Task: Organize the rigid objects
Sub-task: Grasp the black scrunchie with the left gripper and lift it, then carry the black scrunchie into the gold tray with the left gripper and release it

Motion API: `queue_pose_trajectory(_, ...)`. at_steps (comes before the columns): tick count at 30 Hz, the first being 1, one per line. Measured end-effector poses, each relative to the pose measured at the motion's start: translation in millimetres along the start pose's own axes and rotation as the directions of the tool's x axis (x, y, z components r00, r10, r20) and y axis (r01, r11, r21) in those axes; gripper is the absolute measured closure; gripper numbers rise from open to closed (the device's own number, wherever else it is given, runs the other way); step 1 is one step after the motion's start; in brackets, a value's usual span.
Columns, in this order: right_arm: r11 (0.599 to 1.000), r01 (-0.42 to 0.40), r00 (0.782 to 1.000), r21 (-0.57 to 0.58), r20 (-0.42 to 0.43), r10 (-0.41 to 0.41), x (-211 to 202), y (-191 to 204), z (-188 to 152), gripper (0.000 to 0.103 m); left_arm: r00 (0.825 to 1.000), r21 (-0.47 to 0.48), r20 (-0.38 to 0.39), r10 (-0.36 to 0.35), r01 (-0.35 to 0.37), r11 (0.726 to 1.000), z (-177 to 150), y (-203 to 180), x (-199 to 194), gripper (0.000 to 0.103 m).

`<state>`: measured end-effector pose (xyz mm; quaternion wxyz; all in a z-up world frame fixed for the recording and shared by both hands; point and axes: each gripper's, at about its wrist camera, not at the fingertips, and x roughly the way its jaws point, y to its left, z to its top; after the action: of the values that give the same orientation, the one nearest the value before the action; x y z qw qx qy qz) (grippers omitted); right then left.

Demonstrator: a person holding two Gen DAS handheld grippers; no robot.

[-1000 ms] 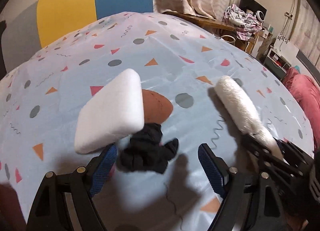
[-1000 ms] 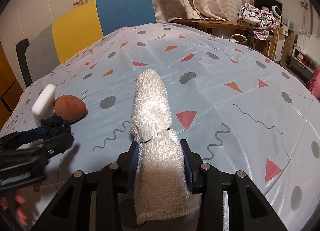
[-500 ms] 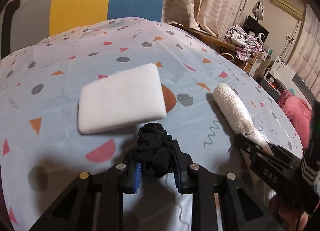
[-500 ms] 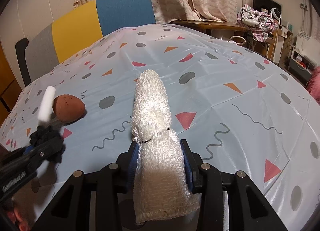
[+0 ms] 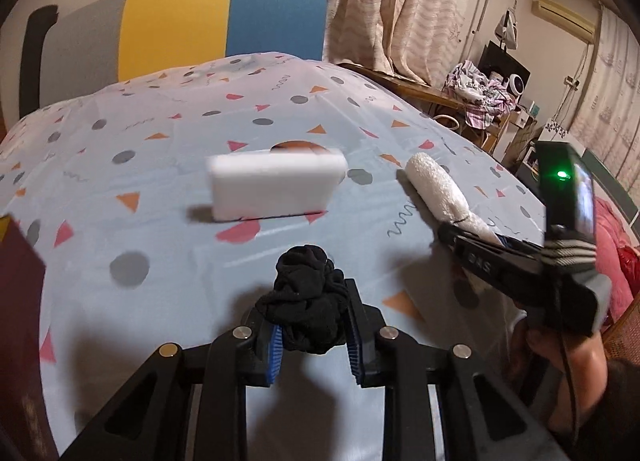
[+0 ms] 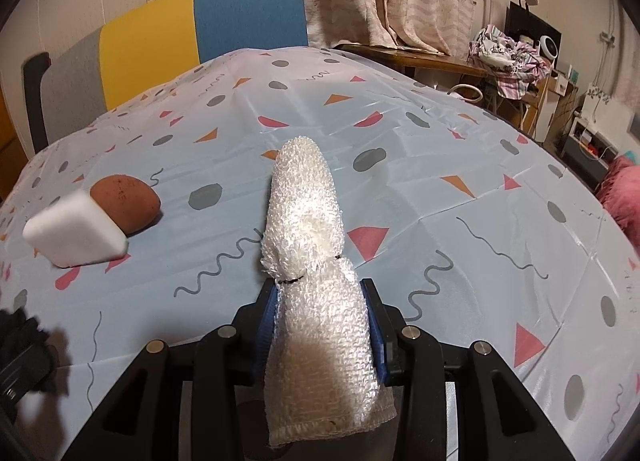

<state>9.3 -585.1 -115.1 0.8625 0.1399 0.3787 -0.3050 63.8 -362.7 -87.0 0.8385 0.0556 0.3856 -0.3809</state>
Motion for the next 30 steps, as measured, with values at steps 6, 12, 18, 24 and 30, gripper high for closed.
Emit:
queue_pose_trajectory(6, 0.999, 0.027, 1.0, -0.022, 0.002, -0.027, -1, 4, 0, 0.063, 0.999, -0.037, 0.014, -0.047, 0.047, 0.998, -16, -1, -27, 0.078)
queue_pose_trajectory(12, 0.999, 0.041, 0.999, -0.033, 0.003, -0.041, -2, 7, 0, 0.063, 0.997, -0.081, 0.032, -0.076, 0.079, 0.994, -28, 10, -61, 0.078)
queue_pose_trajectory(18, 0.997, 0.066, 0.998, -0.05, 0.009, -0.065, -3, 10, 0, 0.063, 0.994, -0.115, 0.08, -0.072, 0.081, 0.99, -33, 29, -101, 0.078)
queue_pose_trajectory(24, 0.995, 0.082, 0.997, -0.057, 0.018, -0.081, -5, 11, 0, 0.063, 0.987, -0.202, 0.16, -0.022, 0.054, 0.978, -29, 70, -144, 0.078)
queue_pose_trajectory(30, 0.994, 0.096, 0.995, -0.056, 0.026, -0.095, -7, 12, 0, 0.063, 0.981, -0.317, 0.185, 0.062, 0.0, 0.948, -30, 121, -166, 0.078)
